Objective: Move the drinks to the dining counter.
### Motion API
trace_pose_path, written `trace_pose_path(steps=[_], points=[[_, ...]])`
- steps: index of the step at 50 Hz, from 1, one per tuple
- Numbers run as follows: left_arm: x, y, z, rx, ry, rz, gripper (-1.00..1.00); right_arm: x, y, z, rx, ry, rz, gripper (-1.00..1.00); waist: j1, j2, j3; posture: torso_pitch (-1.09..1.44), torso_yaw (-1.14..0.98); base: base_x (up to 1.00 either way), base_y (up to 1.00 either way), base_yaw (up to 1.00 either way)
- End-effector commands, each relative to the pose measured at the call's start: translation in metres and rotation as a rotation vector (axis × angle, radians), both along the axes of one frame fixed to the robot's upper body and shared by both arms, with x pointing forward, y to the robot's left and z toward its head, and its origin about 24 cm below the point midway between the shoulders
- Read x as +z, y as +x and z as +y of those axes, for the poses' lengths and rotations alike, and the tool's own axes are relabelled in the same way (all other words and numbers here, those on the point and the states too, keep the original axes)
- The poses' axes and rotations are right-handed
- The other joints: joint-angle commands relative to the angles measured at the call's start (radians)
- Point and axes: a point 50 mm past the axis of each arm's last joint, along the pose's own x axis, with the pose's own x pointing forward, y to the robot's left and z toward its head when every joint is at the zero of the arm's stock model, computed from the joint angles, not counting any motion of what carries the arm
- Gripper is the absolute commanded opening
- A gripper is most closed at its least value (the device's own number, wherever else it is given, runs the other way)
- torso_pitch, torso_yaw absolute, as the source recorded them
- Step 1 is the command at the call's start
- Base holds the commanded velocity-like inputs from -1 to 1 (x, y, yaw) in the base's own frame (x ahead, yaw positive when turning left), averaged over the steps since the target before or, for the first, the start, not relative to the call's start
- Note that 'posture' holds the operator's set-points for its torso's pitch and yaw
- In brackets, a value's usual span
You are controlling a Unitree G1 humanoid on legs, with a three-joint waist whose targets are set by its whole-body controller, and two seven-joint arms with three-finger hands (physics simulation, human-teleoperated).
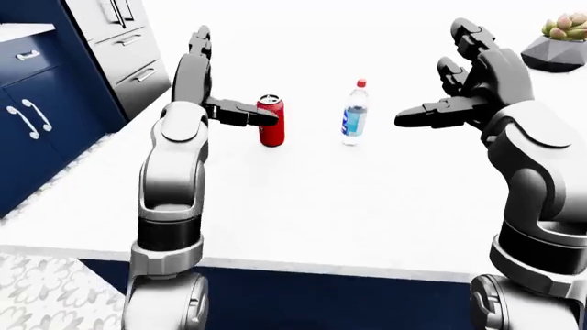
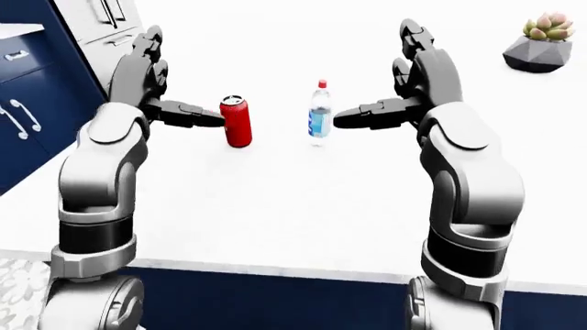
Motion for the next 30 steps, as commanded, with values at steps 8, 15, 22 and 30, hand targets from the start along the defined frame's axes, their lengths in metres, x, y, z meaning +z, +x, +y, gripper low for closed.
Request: trace_pose_path(steps=[8,15,22,30], points=[[0.022,-0.031,-0.004,-0.04,-0.002,-0.087,1.0,0.014,-0.011,0.003,0.007,-0.02,-0.081,1.0,-0.018,0.032,-0.027,0.0,0.0,-0.88,0.0,0.0],[0.032,-0.048,-0.01,-0.072,-0.002,-0.093,1.0,0.014,-0.022,0.01,0.039,0.011,-0.077,1.0,-0.038,-0.103,0.022,0.0,0.0,-0.29,-0.26,-0.57],[0.04,-0.059,-0.013,-0.094,-0.006,-0.112,1.0,0.018,-0.032,0.013,0.044,-0.002,-0.1,1.0,-0.037,-0.015,0.021,0.0,0.0,-0.04,0.0,-1.0],[0.041,-0.07,-0.013,-0.109,-0.009,-0.12,1.0,0.024,-0.041,0.011,0.045,0.027,-0.133,1.0,-0.02,0.092,0.053,0.0,0.0,-0.04,0.0,-1.0]])
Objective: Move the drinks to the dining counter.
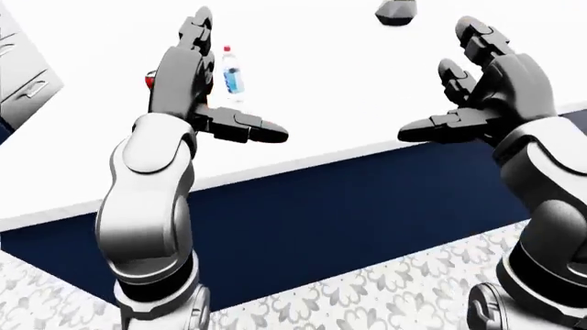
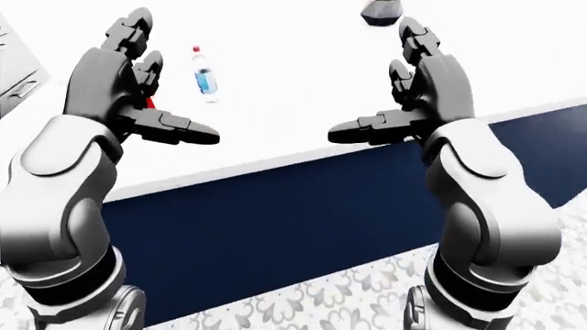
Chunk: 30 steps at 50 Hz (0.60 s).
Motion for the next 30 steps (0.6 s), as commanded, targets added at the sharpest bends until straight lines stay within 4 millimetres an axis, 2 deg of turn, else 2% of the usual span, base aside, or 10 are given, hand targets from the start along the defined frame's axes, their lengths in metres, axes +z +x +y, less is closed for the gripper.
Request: trace_pose_path(steps=[1,8,11,12,15,24,26,27,28,30], points=[[0.013,-0.005,-0.001,-0.002,-0.001,-0.066,1.0,0.018,-0.008,-0.001,-0.005,-0.005,-0.104,1.0,-0.011,-0.017,-0.033,0.0,0.0,-0.02,0.0,-1.0],[0.012,-0.008,-0.007,-0.019,0.0,-0.068,1.0,0.016,-0.015,-0.01,-0.027,0.013,-0.115,1.0,0.012,-0.117,-0.045,0.0,0.0,0.0,0.0,-1.0],[0.01,-0.008,-0.009,-0.024,0.001,-0.064,1.0,0.012,-0.017,-0.011,-0.029,0.016,-0.113,1.0,0.005,-0.21,-0.07,0.0,0.0,0.0,0.0,-1.0],[0.009,-0.008,-0.009,-0.024,-0.001,-0.064,1.0,0.012,-0.018,-0.011,-0.028,0.017,-0.113,1.0,0.003,-0.172,-0.051,0.0,0.0,0.0,0.0,-1.0],[0.006,-0.008,-0.008,-0.024,-0.004,-0.06,1.0,0.013,-0.019,-0.01,-0.029,0.019,-0.117,1.0,-0.016,-0.158,-0.063,0.0,0.0,0.0,0.0,-1.0],[0.01,-0.014,-0.009,-0.034,-0.02,-0.068,1.0,0.02,-0.029,-0.011,-0.032,0.021,-0.136,1.0,-0.001,-0.077,-0.029,0.0,0.0,0.0,0.0,-1.0],[0.011,-0.015,-0.009,-0.035,-0.022,-0.07,1.0,0.022,-0.03,-0.011,-0.034,0.022,-0.139,1.0,-0.002,-0.039,-0.035,0.0,0.0,0.0,0.0,-1.0],[0.011,-0.016,-0.009,-0.036,-0.023,-0.071,1.0,0.023,-0.031,-0.011,-0.035,0.024,-0.139,1.0,0.003,0.008,-0.05,0.0,0.0,-0.11,0.0,-1.0],[0.011,-0.016,-0.009,-0.036,-0.023,-0.071,1.0,0.022,-0.031,-0.011,-0.036,0.024,-0.138,1.0,0.005,-0.038,-0.037,0.0,0.0,-0.22,0.0,-1.0],[0.009,-0.015,-0.009,-0.036,-0.024,-0.068,1.0,0.023,-0.032,-0.011,-0.039,0.03,-0.136,1.0,-0.009,-0.046,-0.064,0.0,0.0,-0.39,0.0,-1.0]])
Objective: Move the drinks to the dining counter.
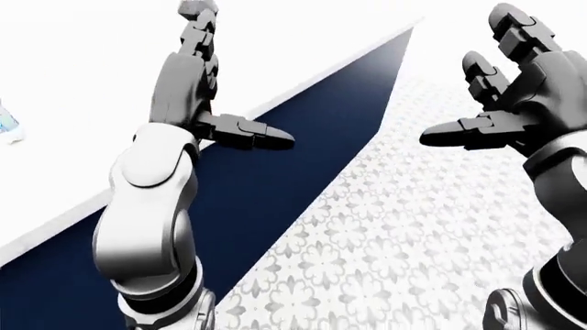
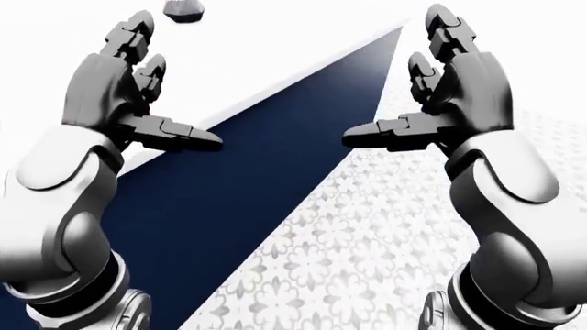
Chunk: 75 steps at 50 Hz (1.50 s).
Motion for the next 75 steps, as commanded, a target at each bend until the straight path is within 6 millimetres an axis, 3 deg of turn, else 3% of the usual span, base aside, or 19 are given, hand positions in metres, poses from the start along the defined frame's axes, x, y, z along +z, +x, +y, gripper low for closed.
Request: trace_pose_path(steps=[1,7,12,16,20,24,31,34,35,40,47,49,50,52,62,65,66,69,75], points=[[0.011,-0.003,-0.004,-0.017,0.005,-0.063,1.0,0.013,-0.006,-0.002,-0.02,-0.001,-0.072,1.0,-0.009,-0.017,-0.032,0.0,0.0,-0.48,0.0,-1.0],[0.011,-0.003,-0.002,-0.013,0.003,-0.062,1.0,0.016,-0.009,-0.001,-0.017,-0.003,-0.08,1.0,0.004,-0.164,-0.02,0.0,0.0,-0.5,0.0,-1.0],[0.009,-0.003,0.0,-0.009,0.003,-0.059,1.0,0.019,-0.014,0.003,-0.014,-0.023,-0.097,1.0,-0.019,-0.158,-0.025,0.0,0.0,-0.5,0.0,-1.0],[0.01,-0.004,0.0,-0.013,0.003,-0.061,1.0,0.017,-0.015,0.004,-0.012,-0.023,-0.099,1.0,0.001,-0.108,0.008,0.0,0.0,-0.49,0.0,-1.0],[0.011,-0.004,0.001,-0.012,-0.002,-0.063,1.0,0.018,-0.015,0.005,-0.012,-0.022,-0.102,1.0,0.04,-0.027,-0.006,0.0,0.0,-0.49,0.0,-1.0],[0.012,-0.005,0.002,-0.012,-0.003,-0.066,1.0,0.019,-0.015,0.005,-0.015,-0.021,-0.105,1.0,0.02,-0.041,-0.04,0.0,0.0,-0.49,0.0,-1.0],[0.015,-0.006,0.001,-0.015,0.0,-0.07,1.0,0.019,-0.016,0.004,-0.018,-0.016,-0.109,1.0,0.01,-0.101,-0.032,0.0,0.0,-0.49,0.0,-1.0],[0.013,-0.005,0.001,-0.016,0.001,-0.069,1.0,0.019,-0.016,0.003,-0.021,-0.011,-0.111,1.0,0.003,-0.158,-0.028,0.0,0.0,-0.5,0.0,-1.0],[0.013,-0.006,0.0,-0.017,0.001,-0.068,1.0,0.019,-0.016,0.003,-0.021,-0.01,-0.111,1.0,-0.008,-0.215,-0.042,0.0,0.0,-0.49,0.0,-1.0],[0.011,-0.006,-0.001,-0.02,0.003,-0.065,1.0,0.018,-0.018,0.002,-0.022,-0.008,-0.112,1.0,-0.014,-0.146,-0.05,0.0,0.0,-0.49,0.0,-1.0],[0.011,-0.007,-0.003,-0.024,0.008,-0.064,1.0,0.018,-0.019,0.001,-0.023,-0.005,-0.112,1.0,0.0,-0.094,0.004,0.0,0.0,-0.5,0.0,-1.0],[0.01,-0.006,-0.003,-0.025,0.009,-0.062,1.0,0.017,-0.019,0.001,-0.024,-0.005,-0.111,1.0,0.009,-0.007,-0.018,0.0,0.0,-0.5,0.0,-1.0],[0.01,-0.006,-0.004,-0.025,0.009,-0.063,1.0,0.017,-0.019,0.0,-0.024,-0.004,-0.111,1.0,0.021,-0.057,0.008,0.0,0.0,-0.49,0.0,-1.0],[0.01,-0.006,-0.004,-0.026,0.011,-0.062,1.0,0.017,-0.019,0.0,-0.025,-0.003,-0.11,1.0,0.007,-0.04,-0.033,0.0,0.0,-0.5,0.0,-1.0],[0.007,-0.006,-0.005,-0.03,0.011,-0.06,1.0,0.015,-0.02,0.0,-0.027,-0.001,-0.11,1.0,0.004,-0.125,-0.019,0.0,0.0,-0.49,0.0,-1.0],[0.008,-0.007,-0.006,-0.03,0.01,-0.061,1.0,0.015,-0.02,-0.001,-0.027,0.001,-0.111,1.0,-0.015,-0.212,-0.034,0.0,0.0,-0.5,0.0,-1.0],[0.008,-0.007,-0.006,-0.031,0.011,-0.06,1.0,0.014,-0.02,-0.001,-0.027,0.001,-0.111,1.0,-0.018,-0.189,-0.014,0.0,0.0,-0.49,0.0,-1.0],[0.007,-0.006,-0.006,-0.032,0.01,-0.06,1.0,0.014,-0.02,-0.001,-0.029,0.002,-0.112,1.0,-0.024,-0.158,-0.047,0.0,0.0,-0.49,0.0,-1.0],[0.007,-0.006,-0.006,-0.031,0.01,-0.061,1.0,0.014,-0.02,-0.002,-0.031,0.002,-0.112,1.0,-0.016,-0.113,0.003,0.0,0.0,-0.49,0.0,-1.0]])
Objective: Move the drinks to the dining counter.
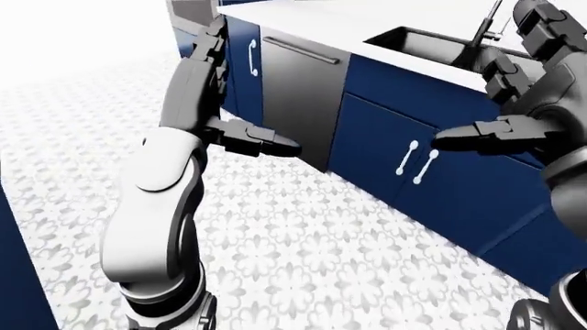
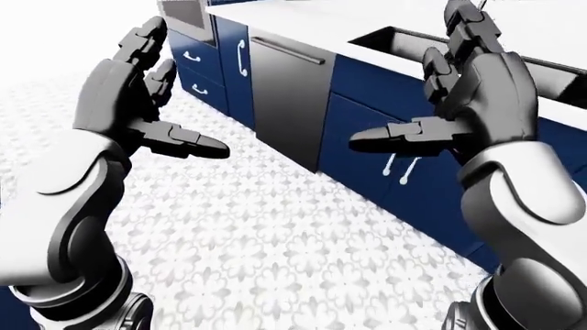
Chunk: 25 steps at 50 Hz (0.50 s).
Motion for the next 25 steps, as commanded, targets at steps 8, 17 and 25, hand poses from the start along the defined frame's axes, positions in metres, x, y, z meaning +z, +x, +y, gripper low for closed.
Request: trace_pose_path(steps=[8,17,25], points=[[0.009,-0.0053,0.0006,0.007,0.003,-0.069,1.0,0.0084,-0.0044,0.0014,0.003,-0.006,-0.066,1.0,0.017,0.048,-0.053,0.0,0.0,-0.49,0.0,-1.0],[0.0103,-0.0055,0.0,0.006,0.006,-0.071,1.0,0.0088,-0.0047,0.0015,0.003,-0.004,-0.069,1.0,0.016,-0.058,-0.042,0.0,0.0,-0.46,0.0,-1.0],[0.0134,-0.0072,0.001,0.009,0.003,-0.077,1.0,0.009,-0.0054,0.0015,0.002,-0.001,-0.07,1.0,-0.007,-0.025,-0.045,0.0,0.0,-0.44,0.0,-1.0]])
